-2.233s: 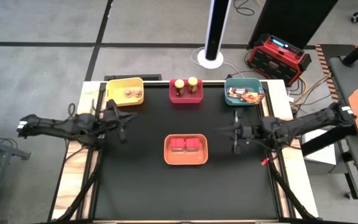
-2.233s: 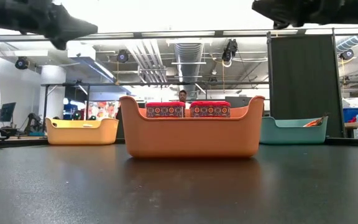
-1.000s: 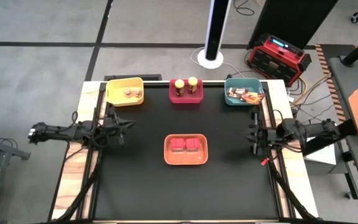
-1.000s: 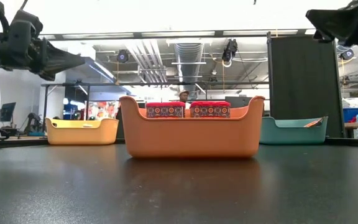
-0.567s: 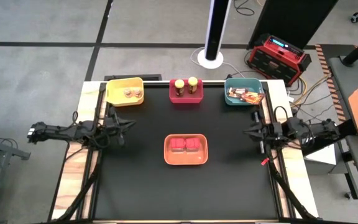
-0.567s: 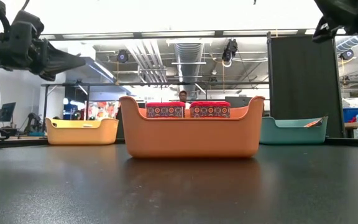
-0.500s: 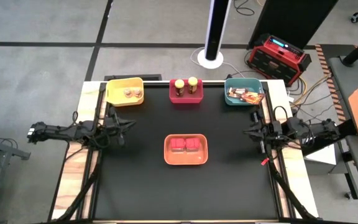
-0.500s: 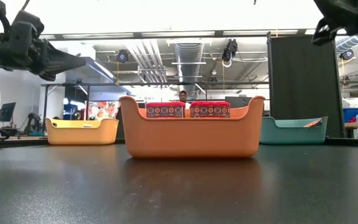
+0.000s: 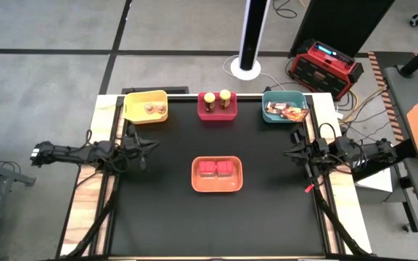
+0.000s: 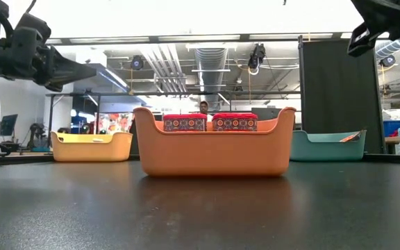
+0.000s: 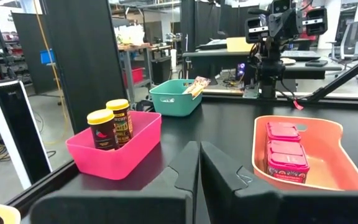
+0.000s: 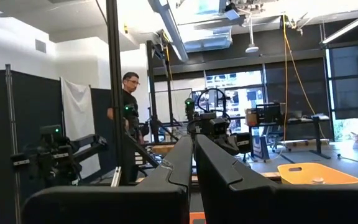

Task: Sort spices by type
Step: Return to Home Position

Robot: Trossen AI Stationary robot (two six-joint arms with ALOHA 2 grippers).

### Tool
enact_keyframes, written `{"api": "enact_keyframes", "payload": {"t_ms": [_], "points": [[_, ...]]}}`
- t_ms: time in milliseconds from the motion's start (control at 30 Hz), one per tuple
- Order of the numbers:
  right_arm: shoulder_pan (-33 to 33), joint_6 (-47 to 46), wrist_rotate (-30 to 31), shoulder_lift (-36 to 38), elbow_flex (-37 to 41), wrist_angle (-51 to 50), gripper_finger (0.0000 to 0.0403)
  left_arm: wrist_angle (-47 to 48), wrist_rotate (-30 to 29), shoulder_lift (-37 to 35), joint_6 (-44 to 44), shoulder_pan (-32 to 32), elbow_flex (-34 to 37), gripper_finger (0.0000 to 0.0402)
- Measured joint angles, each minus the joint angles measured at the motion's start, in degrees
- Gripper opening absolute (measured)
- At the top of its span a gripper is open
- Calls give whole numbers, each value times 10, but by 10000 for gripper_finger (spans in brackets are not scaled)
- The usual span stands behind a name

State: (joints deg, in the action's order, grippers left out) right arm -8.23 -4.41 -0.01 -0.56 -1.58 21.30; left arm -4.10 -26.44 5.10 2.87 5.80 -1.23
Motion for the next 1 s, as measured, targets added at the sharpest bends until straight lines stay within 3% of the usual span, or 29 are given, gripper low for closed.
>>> {"api": "enact_keyframes", "payload": {"t_ms": [1000], "points": [[0,1,0,0,0,0,13,0,0,10,0,0,0,0]]}}
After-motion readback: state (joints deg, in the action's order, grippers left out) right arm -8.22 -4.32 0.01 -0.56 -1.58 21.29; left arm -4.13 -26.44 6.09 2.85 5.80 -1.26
